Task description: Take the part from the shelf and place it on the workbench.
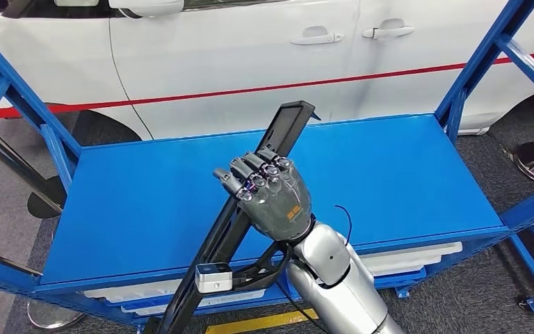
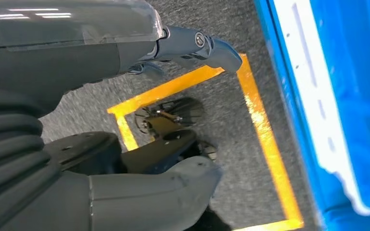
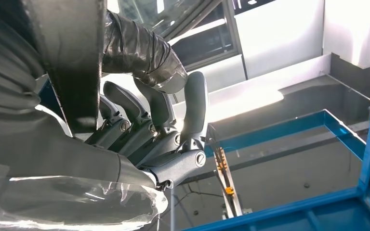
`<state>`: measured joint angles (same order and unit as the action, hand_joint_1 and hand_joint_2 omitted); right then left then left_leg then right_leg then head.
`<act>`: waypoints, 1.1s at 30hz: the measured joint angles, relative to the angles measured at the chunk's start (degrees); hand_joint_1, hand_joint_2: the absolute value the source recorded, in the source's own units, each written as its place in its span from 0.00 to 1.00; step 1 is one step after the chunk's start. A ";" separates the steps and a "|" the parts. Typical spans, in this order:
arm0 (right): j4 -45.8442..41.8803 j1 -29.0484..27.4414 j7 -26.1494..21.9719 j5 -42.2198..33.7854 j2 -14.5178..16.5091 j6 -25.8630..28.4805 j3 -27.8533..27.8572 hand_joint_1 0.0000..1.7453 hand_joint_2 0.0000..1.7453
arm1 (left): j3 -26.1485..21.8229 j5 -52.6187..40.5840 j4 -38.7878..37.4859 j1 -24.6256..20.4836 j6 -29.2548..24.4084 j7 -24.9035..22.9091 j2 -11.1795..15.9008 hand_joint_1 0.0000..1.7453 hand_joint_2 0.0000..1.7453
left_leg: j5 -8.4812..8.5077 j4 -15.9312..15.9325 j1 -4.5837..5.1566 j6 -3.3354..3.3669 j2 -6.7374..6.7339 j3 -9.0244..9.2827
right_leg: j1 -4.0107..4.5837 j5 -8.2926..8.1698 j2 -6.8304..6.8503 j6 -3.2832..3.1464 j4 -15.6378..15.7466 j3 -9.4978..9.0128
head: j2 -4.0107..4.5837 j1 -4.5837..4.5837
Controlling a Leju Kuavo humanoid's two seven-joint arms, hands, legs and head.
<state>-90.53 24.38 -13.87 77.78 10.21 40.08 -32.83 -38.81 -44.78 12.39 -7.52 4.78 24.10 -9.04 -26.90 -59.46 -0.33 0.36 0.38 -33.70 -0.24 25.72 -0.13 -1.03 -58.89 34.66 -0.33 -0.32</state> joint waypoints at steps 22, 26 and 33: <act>3.62 -5.59 -5.75 -11.74 0.62 0.01 -8.01 1.00 1.00 | 0.63 -0.60 0.00 -0.60 -1.28 -7.09 -1.60 0.00 1.00 | 3.20 1.16 -0.21 2.09 -0.31 -1.81 | -0.41 8.66 0.08 2.04 -14.45 3.82 | 0.00 0.03; 3.72 -5.61 -5.80 -11.86 1.05 0.01 -8.38 1.00 1.00 | 0.65 -0.61 0.00 -0.70 -1.25 -7.09 -1.77 0.00 1.00 | 3.96 0.42 -0.14 1.12 -0.21 -2.90 | -0.36 4.42 0.00 1.56 -1.52 -4.26 | 0.00 0.01; 3.97 -5.54 -5.73 -13.08 1.49 -0.02 -8.71 1.00 1.00 | 0.65 -0.77 0.00 -0.66 -1.20 -7.11 -1.91 0.00 1.00 | -1.75 -5.94 -0.48 -1.15 -0.10 -5.96 | -0.27 1.29 0.28 -1.01 0.32 -2.16 | 0.00 -0.07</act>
<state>-86.56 18.84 -19.60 64.70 11.69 40.06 -41.54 -38.16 -45.56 12.39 -8.19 3.58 16.99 -10.95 -28.65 -65.40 -0.81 -0.79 0.28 -39.66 -0.51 27.01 0.14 -2.04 -58.57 32.50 -0.33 -0.39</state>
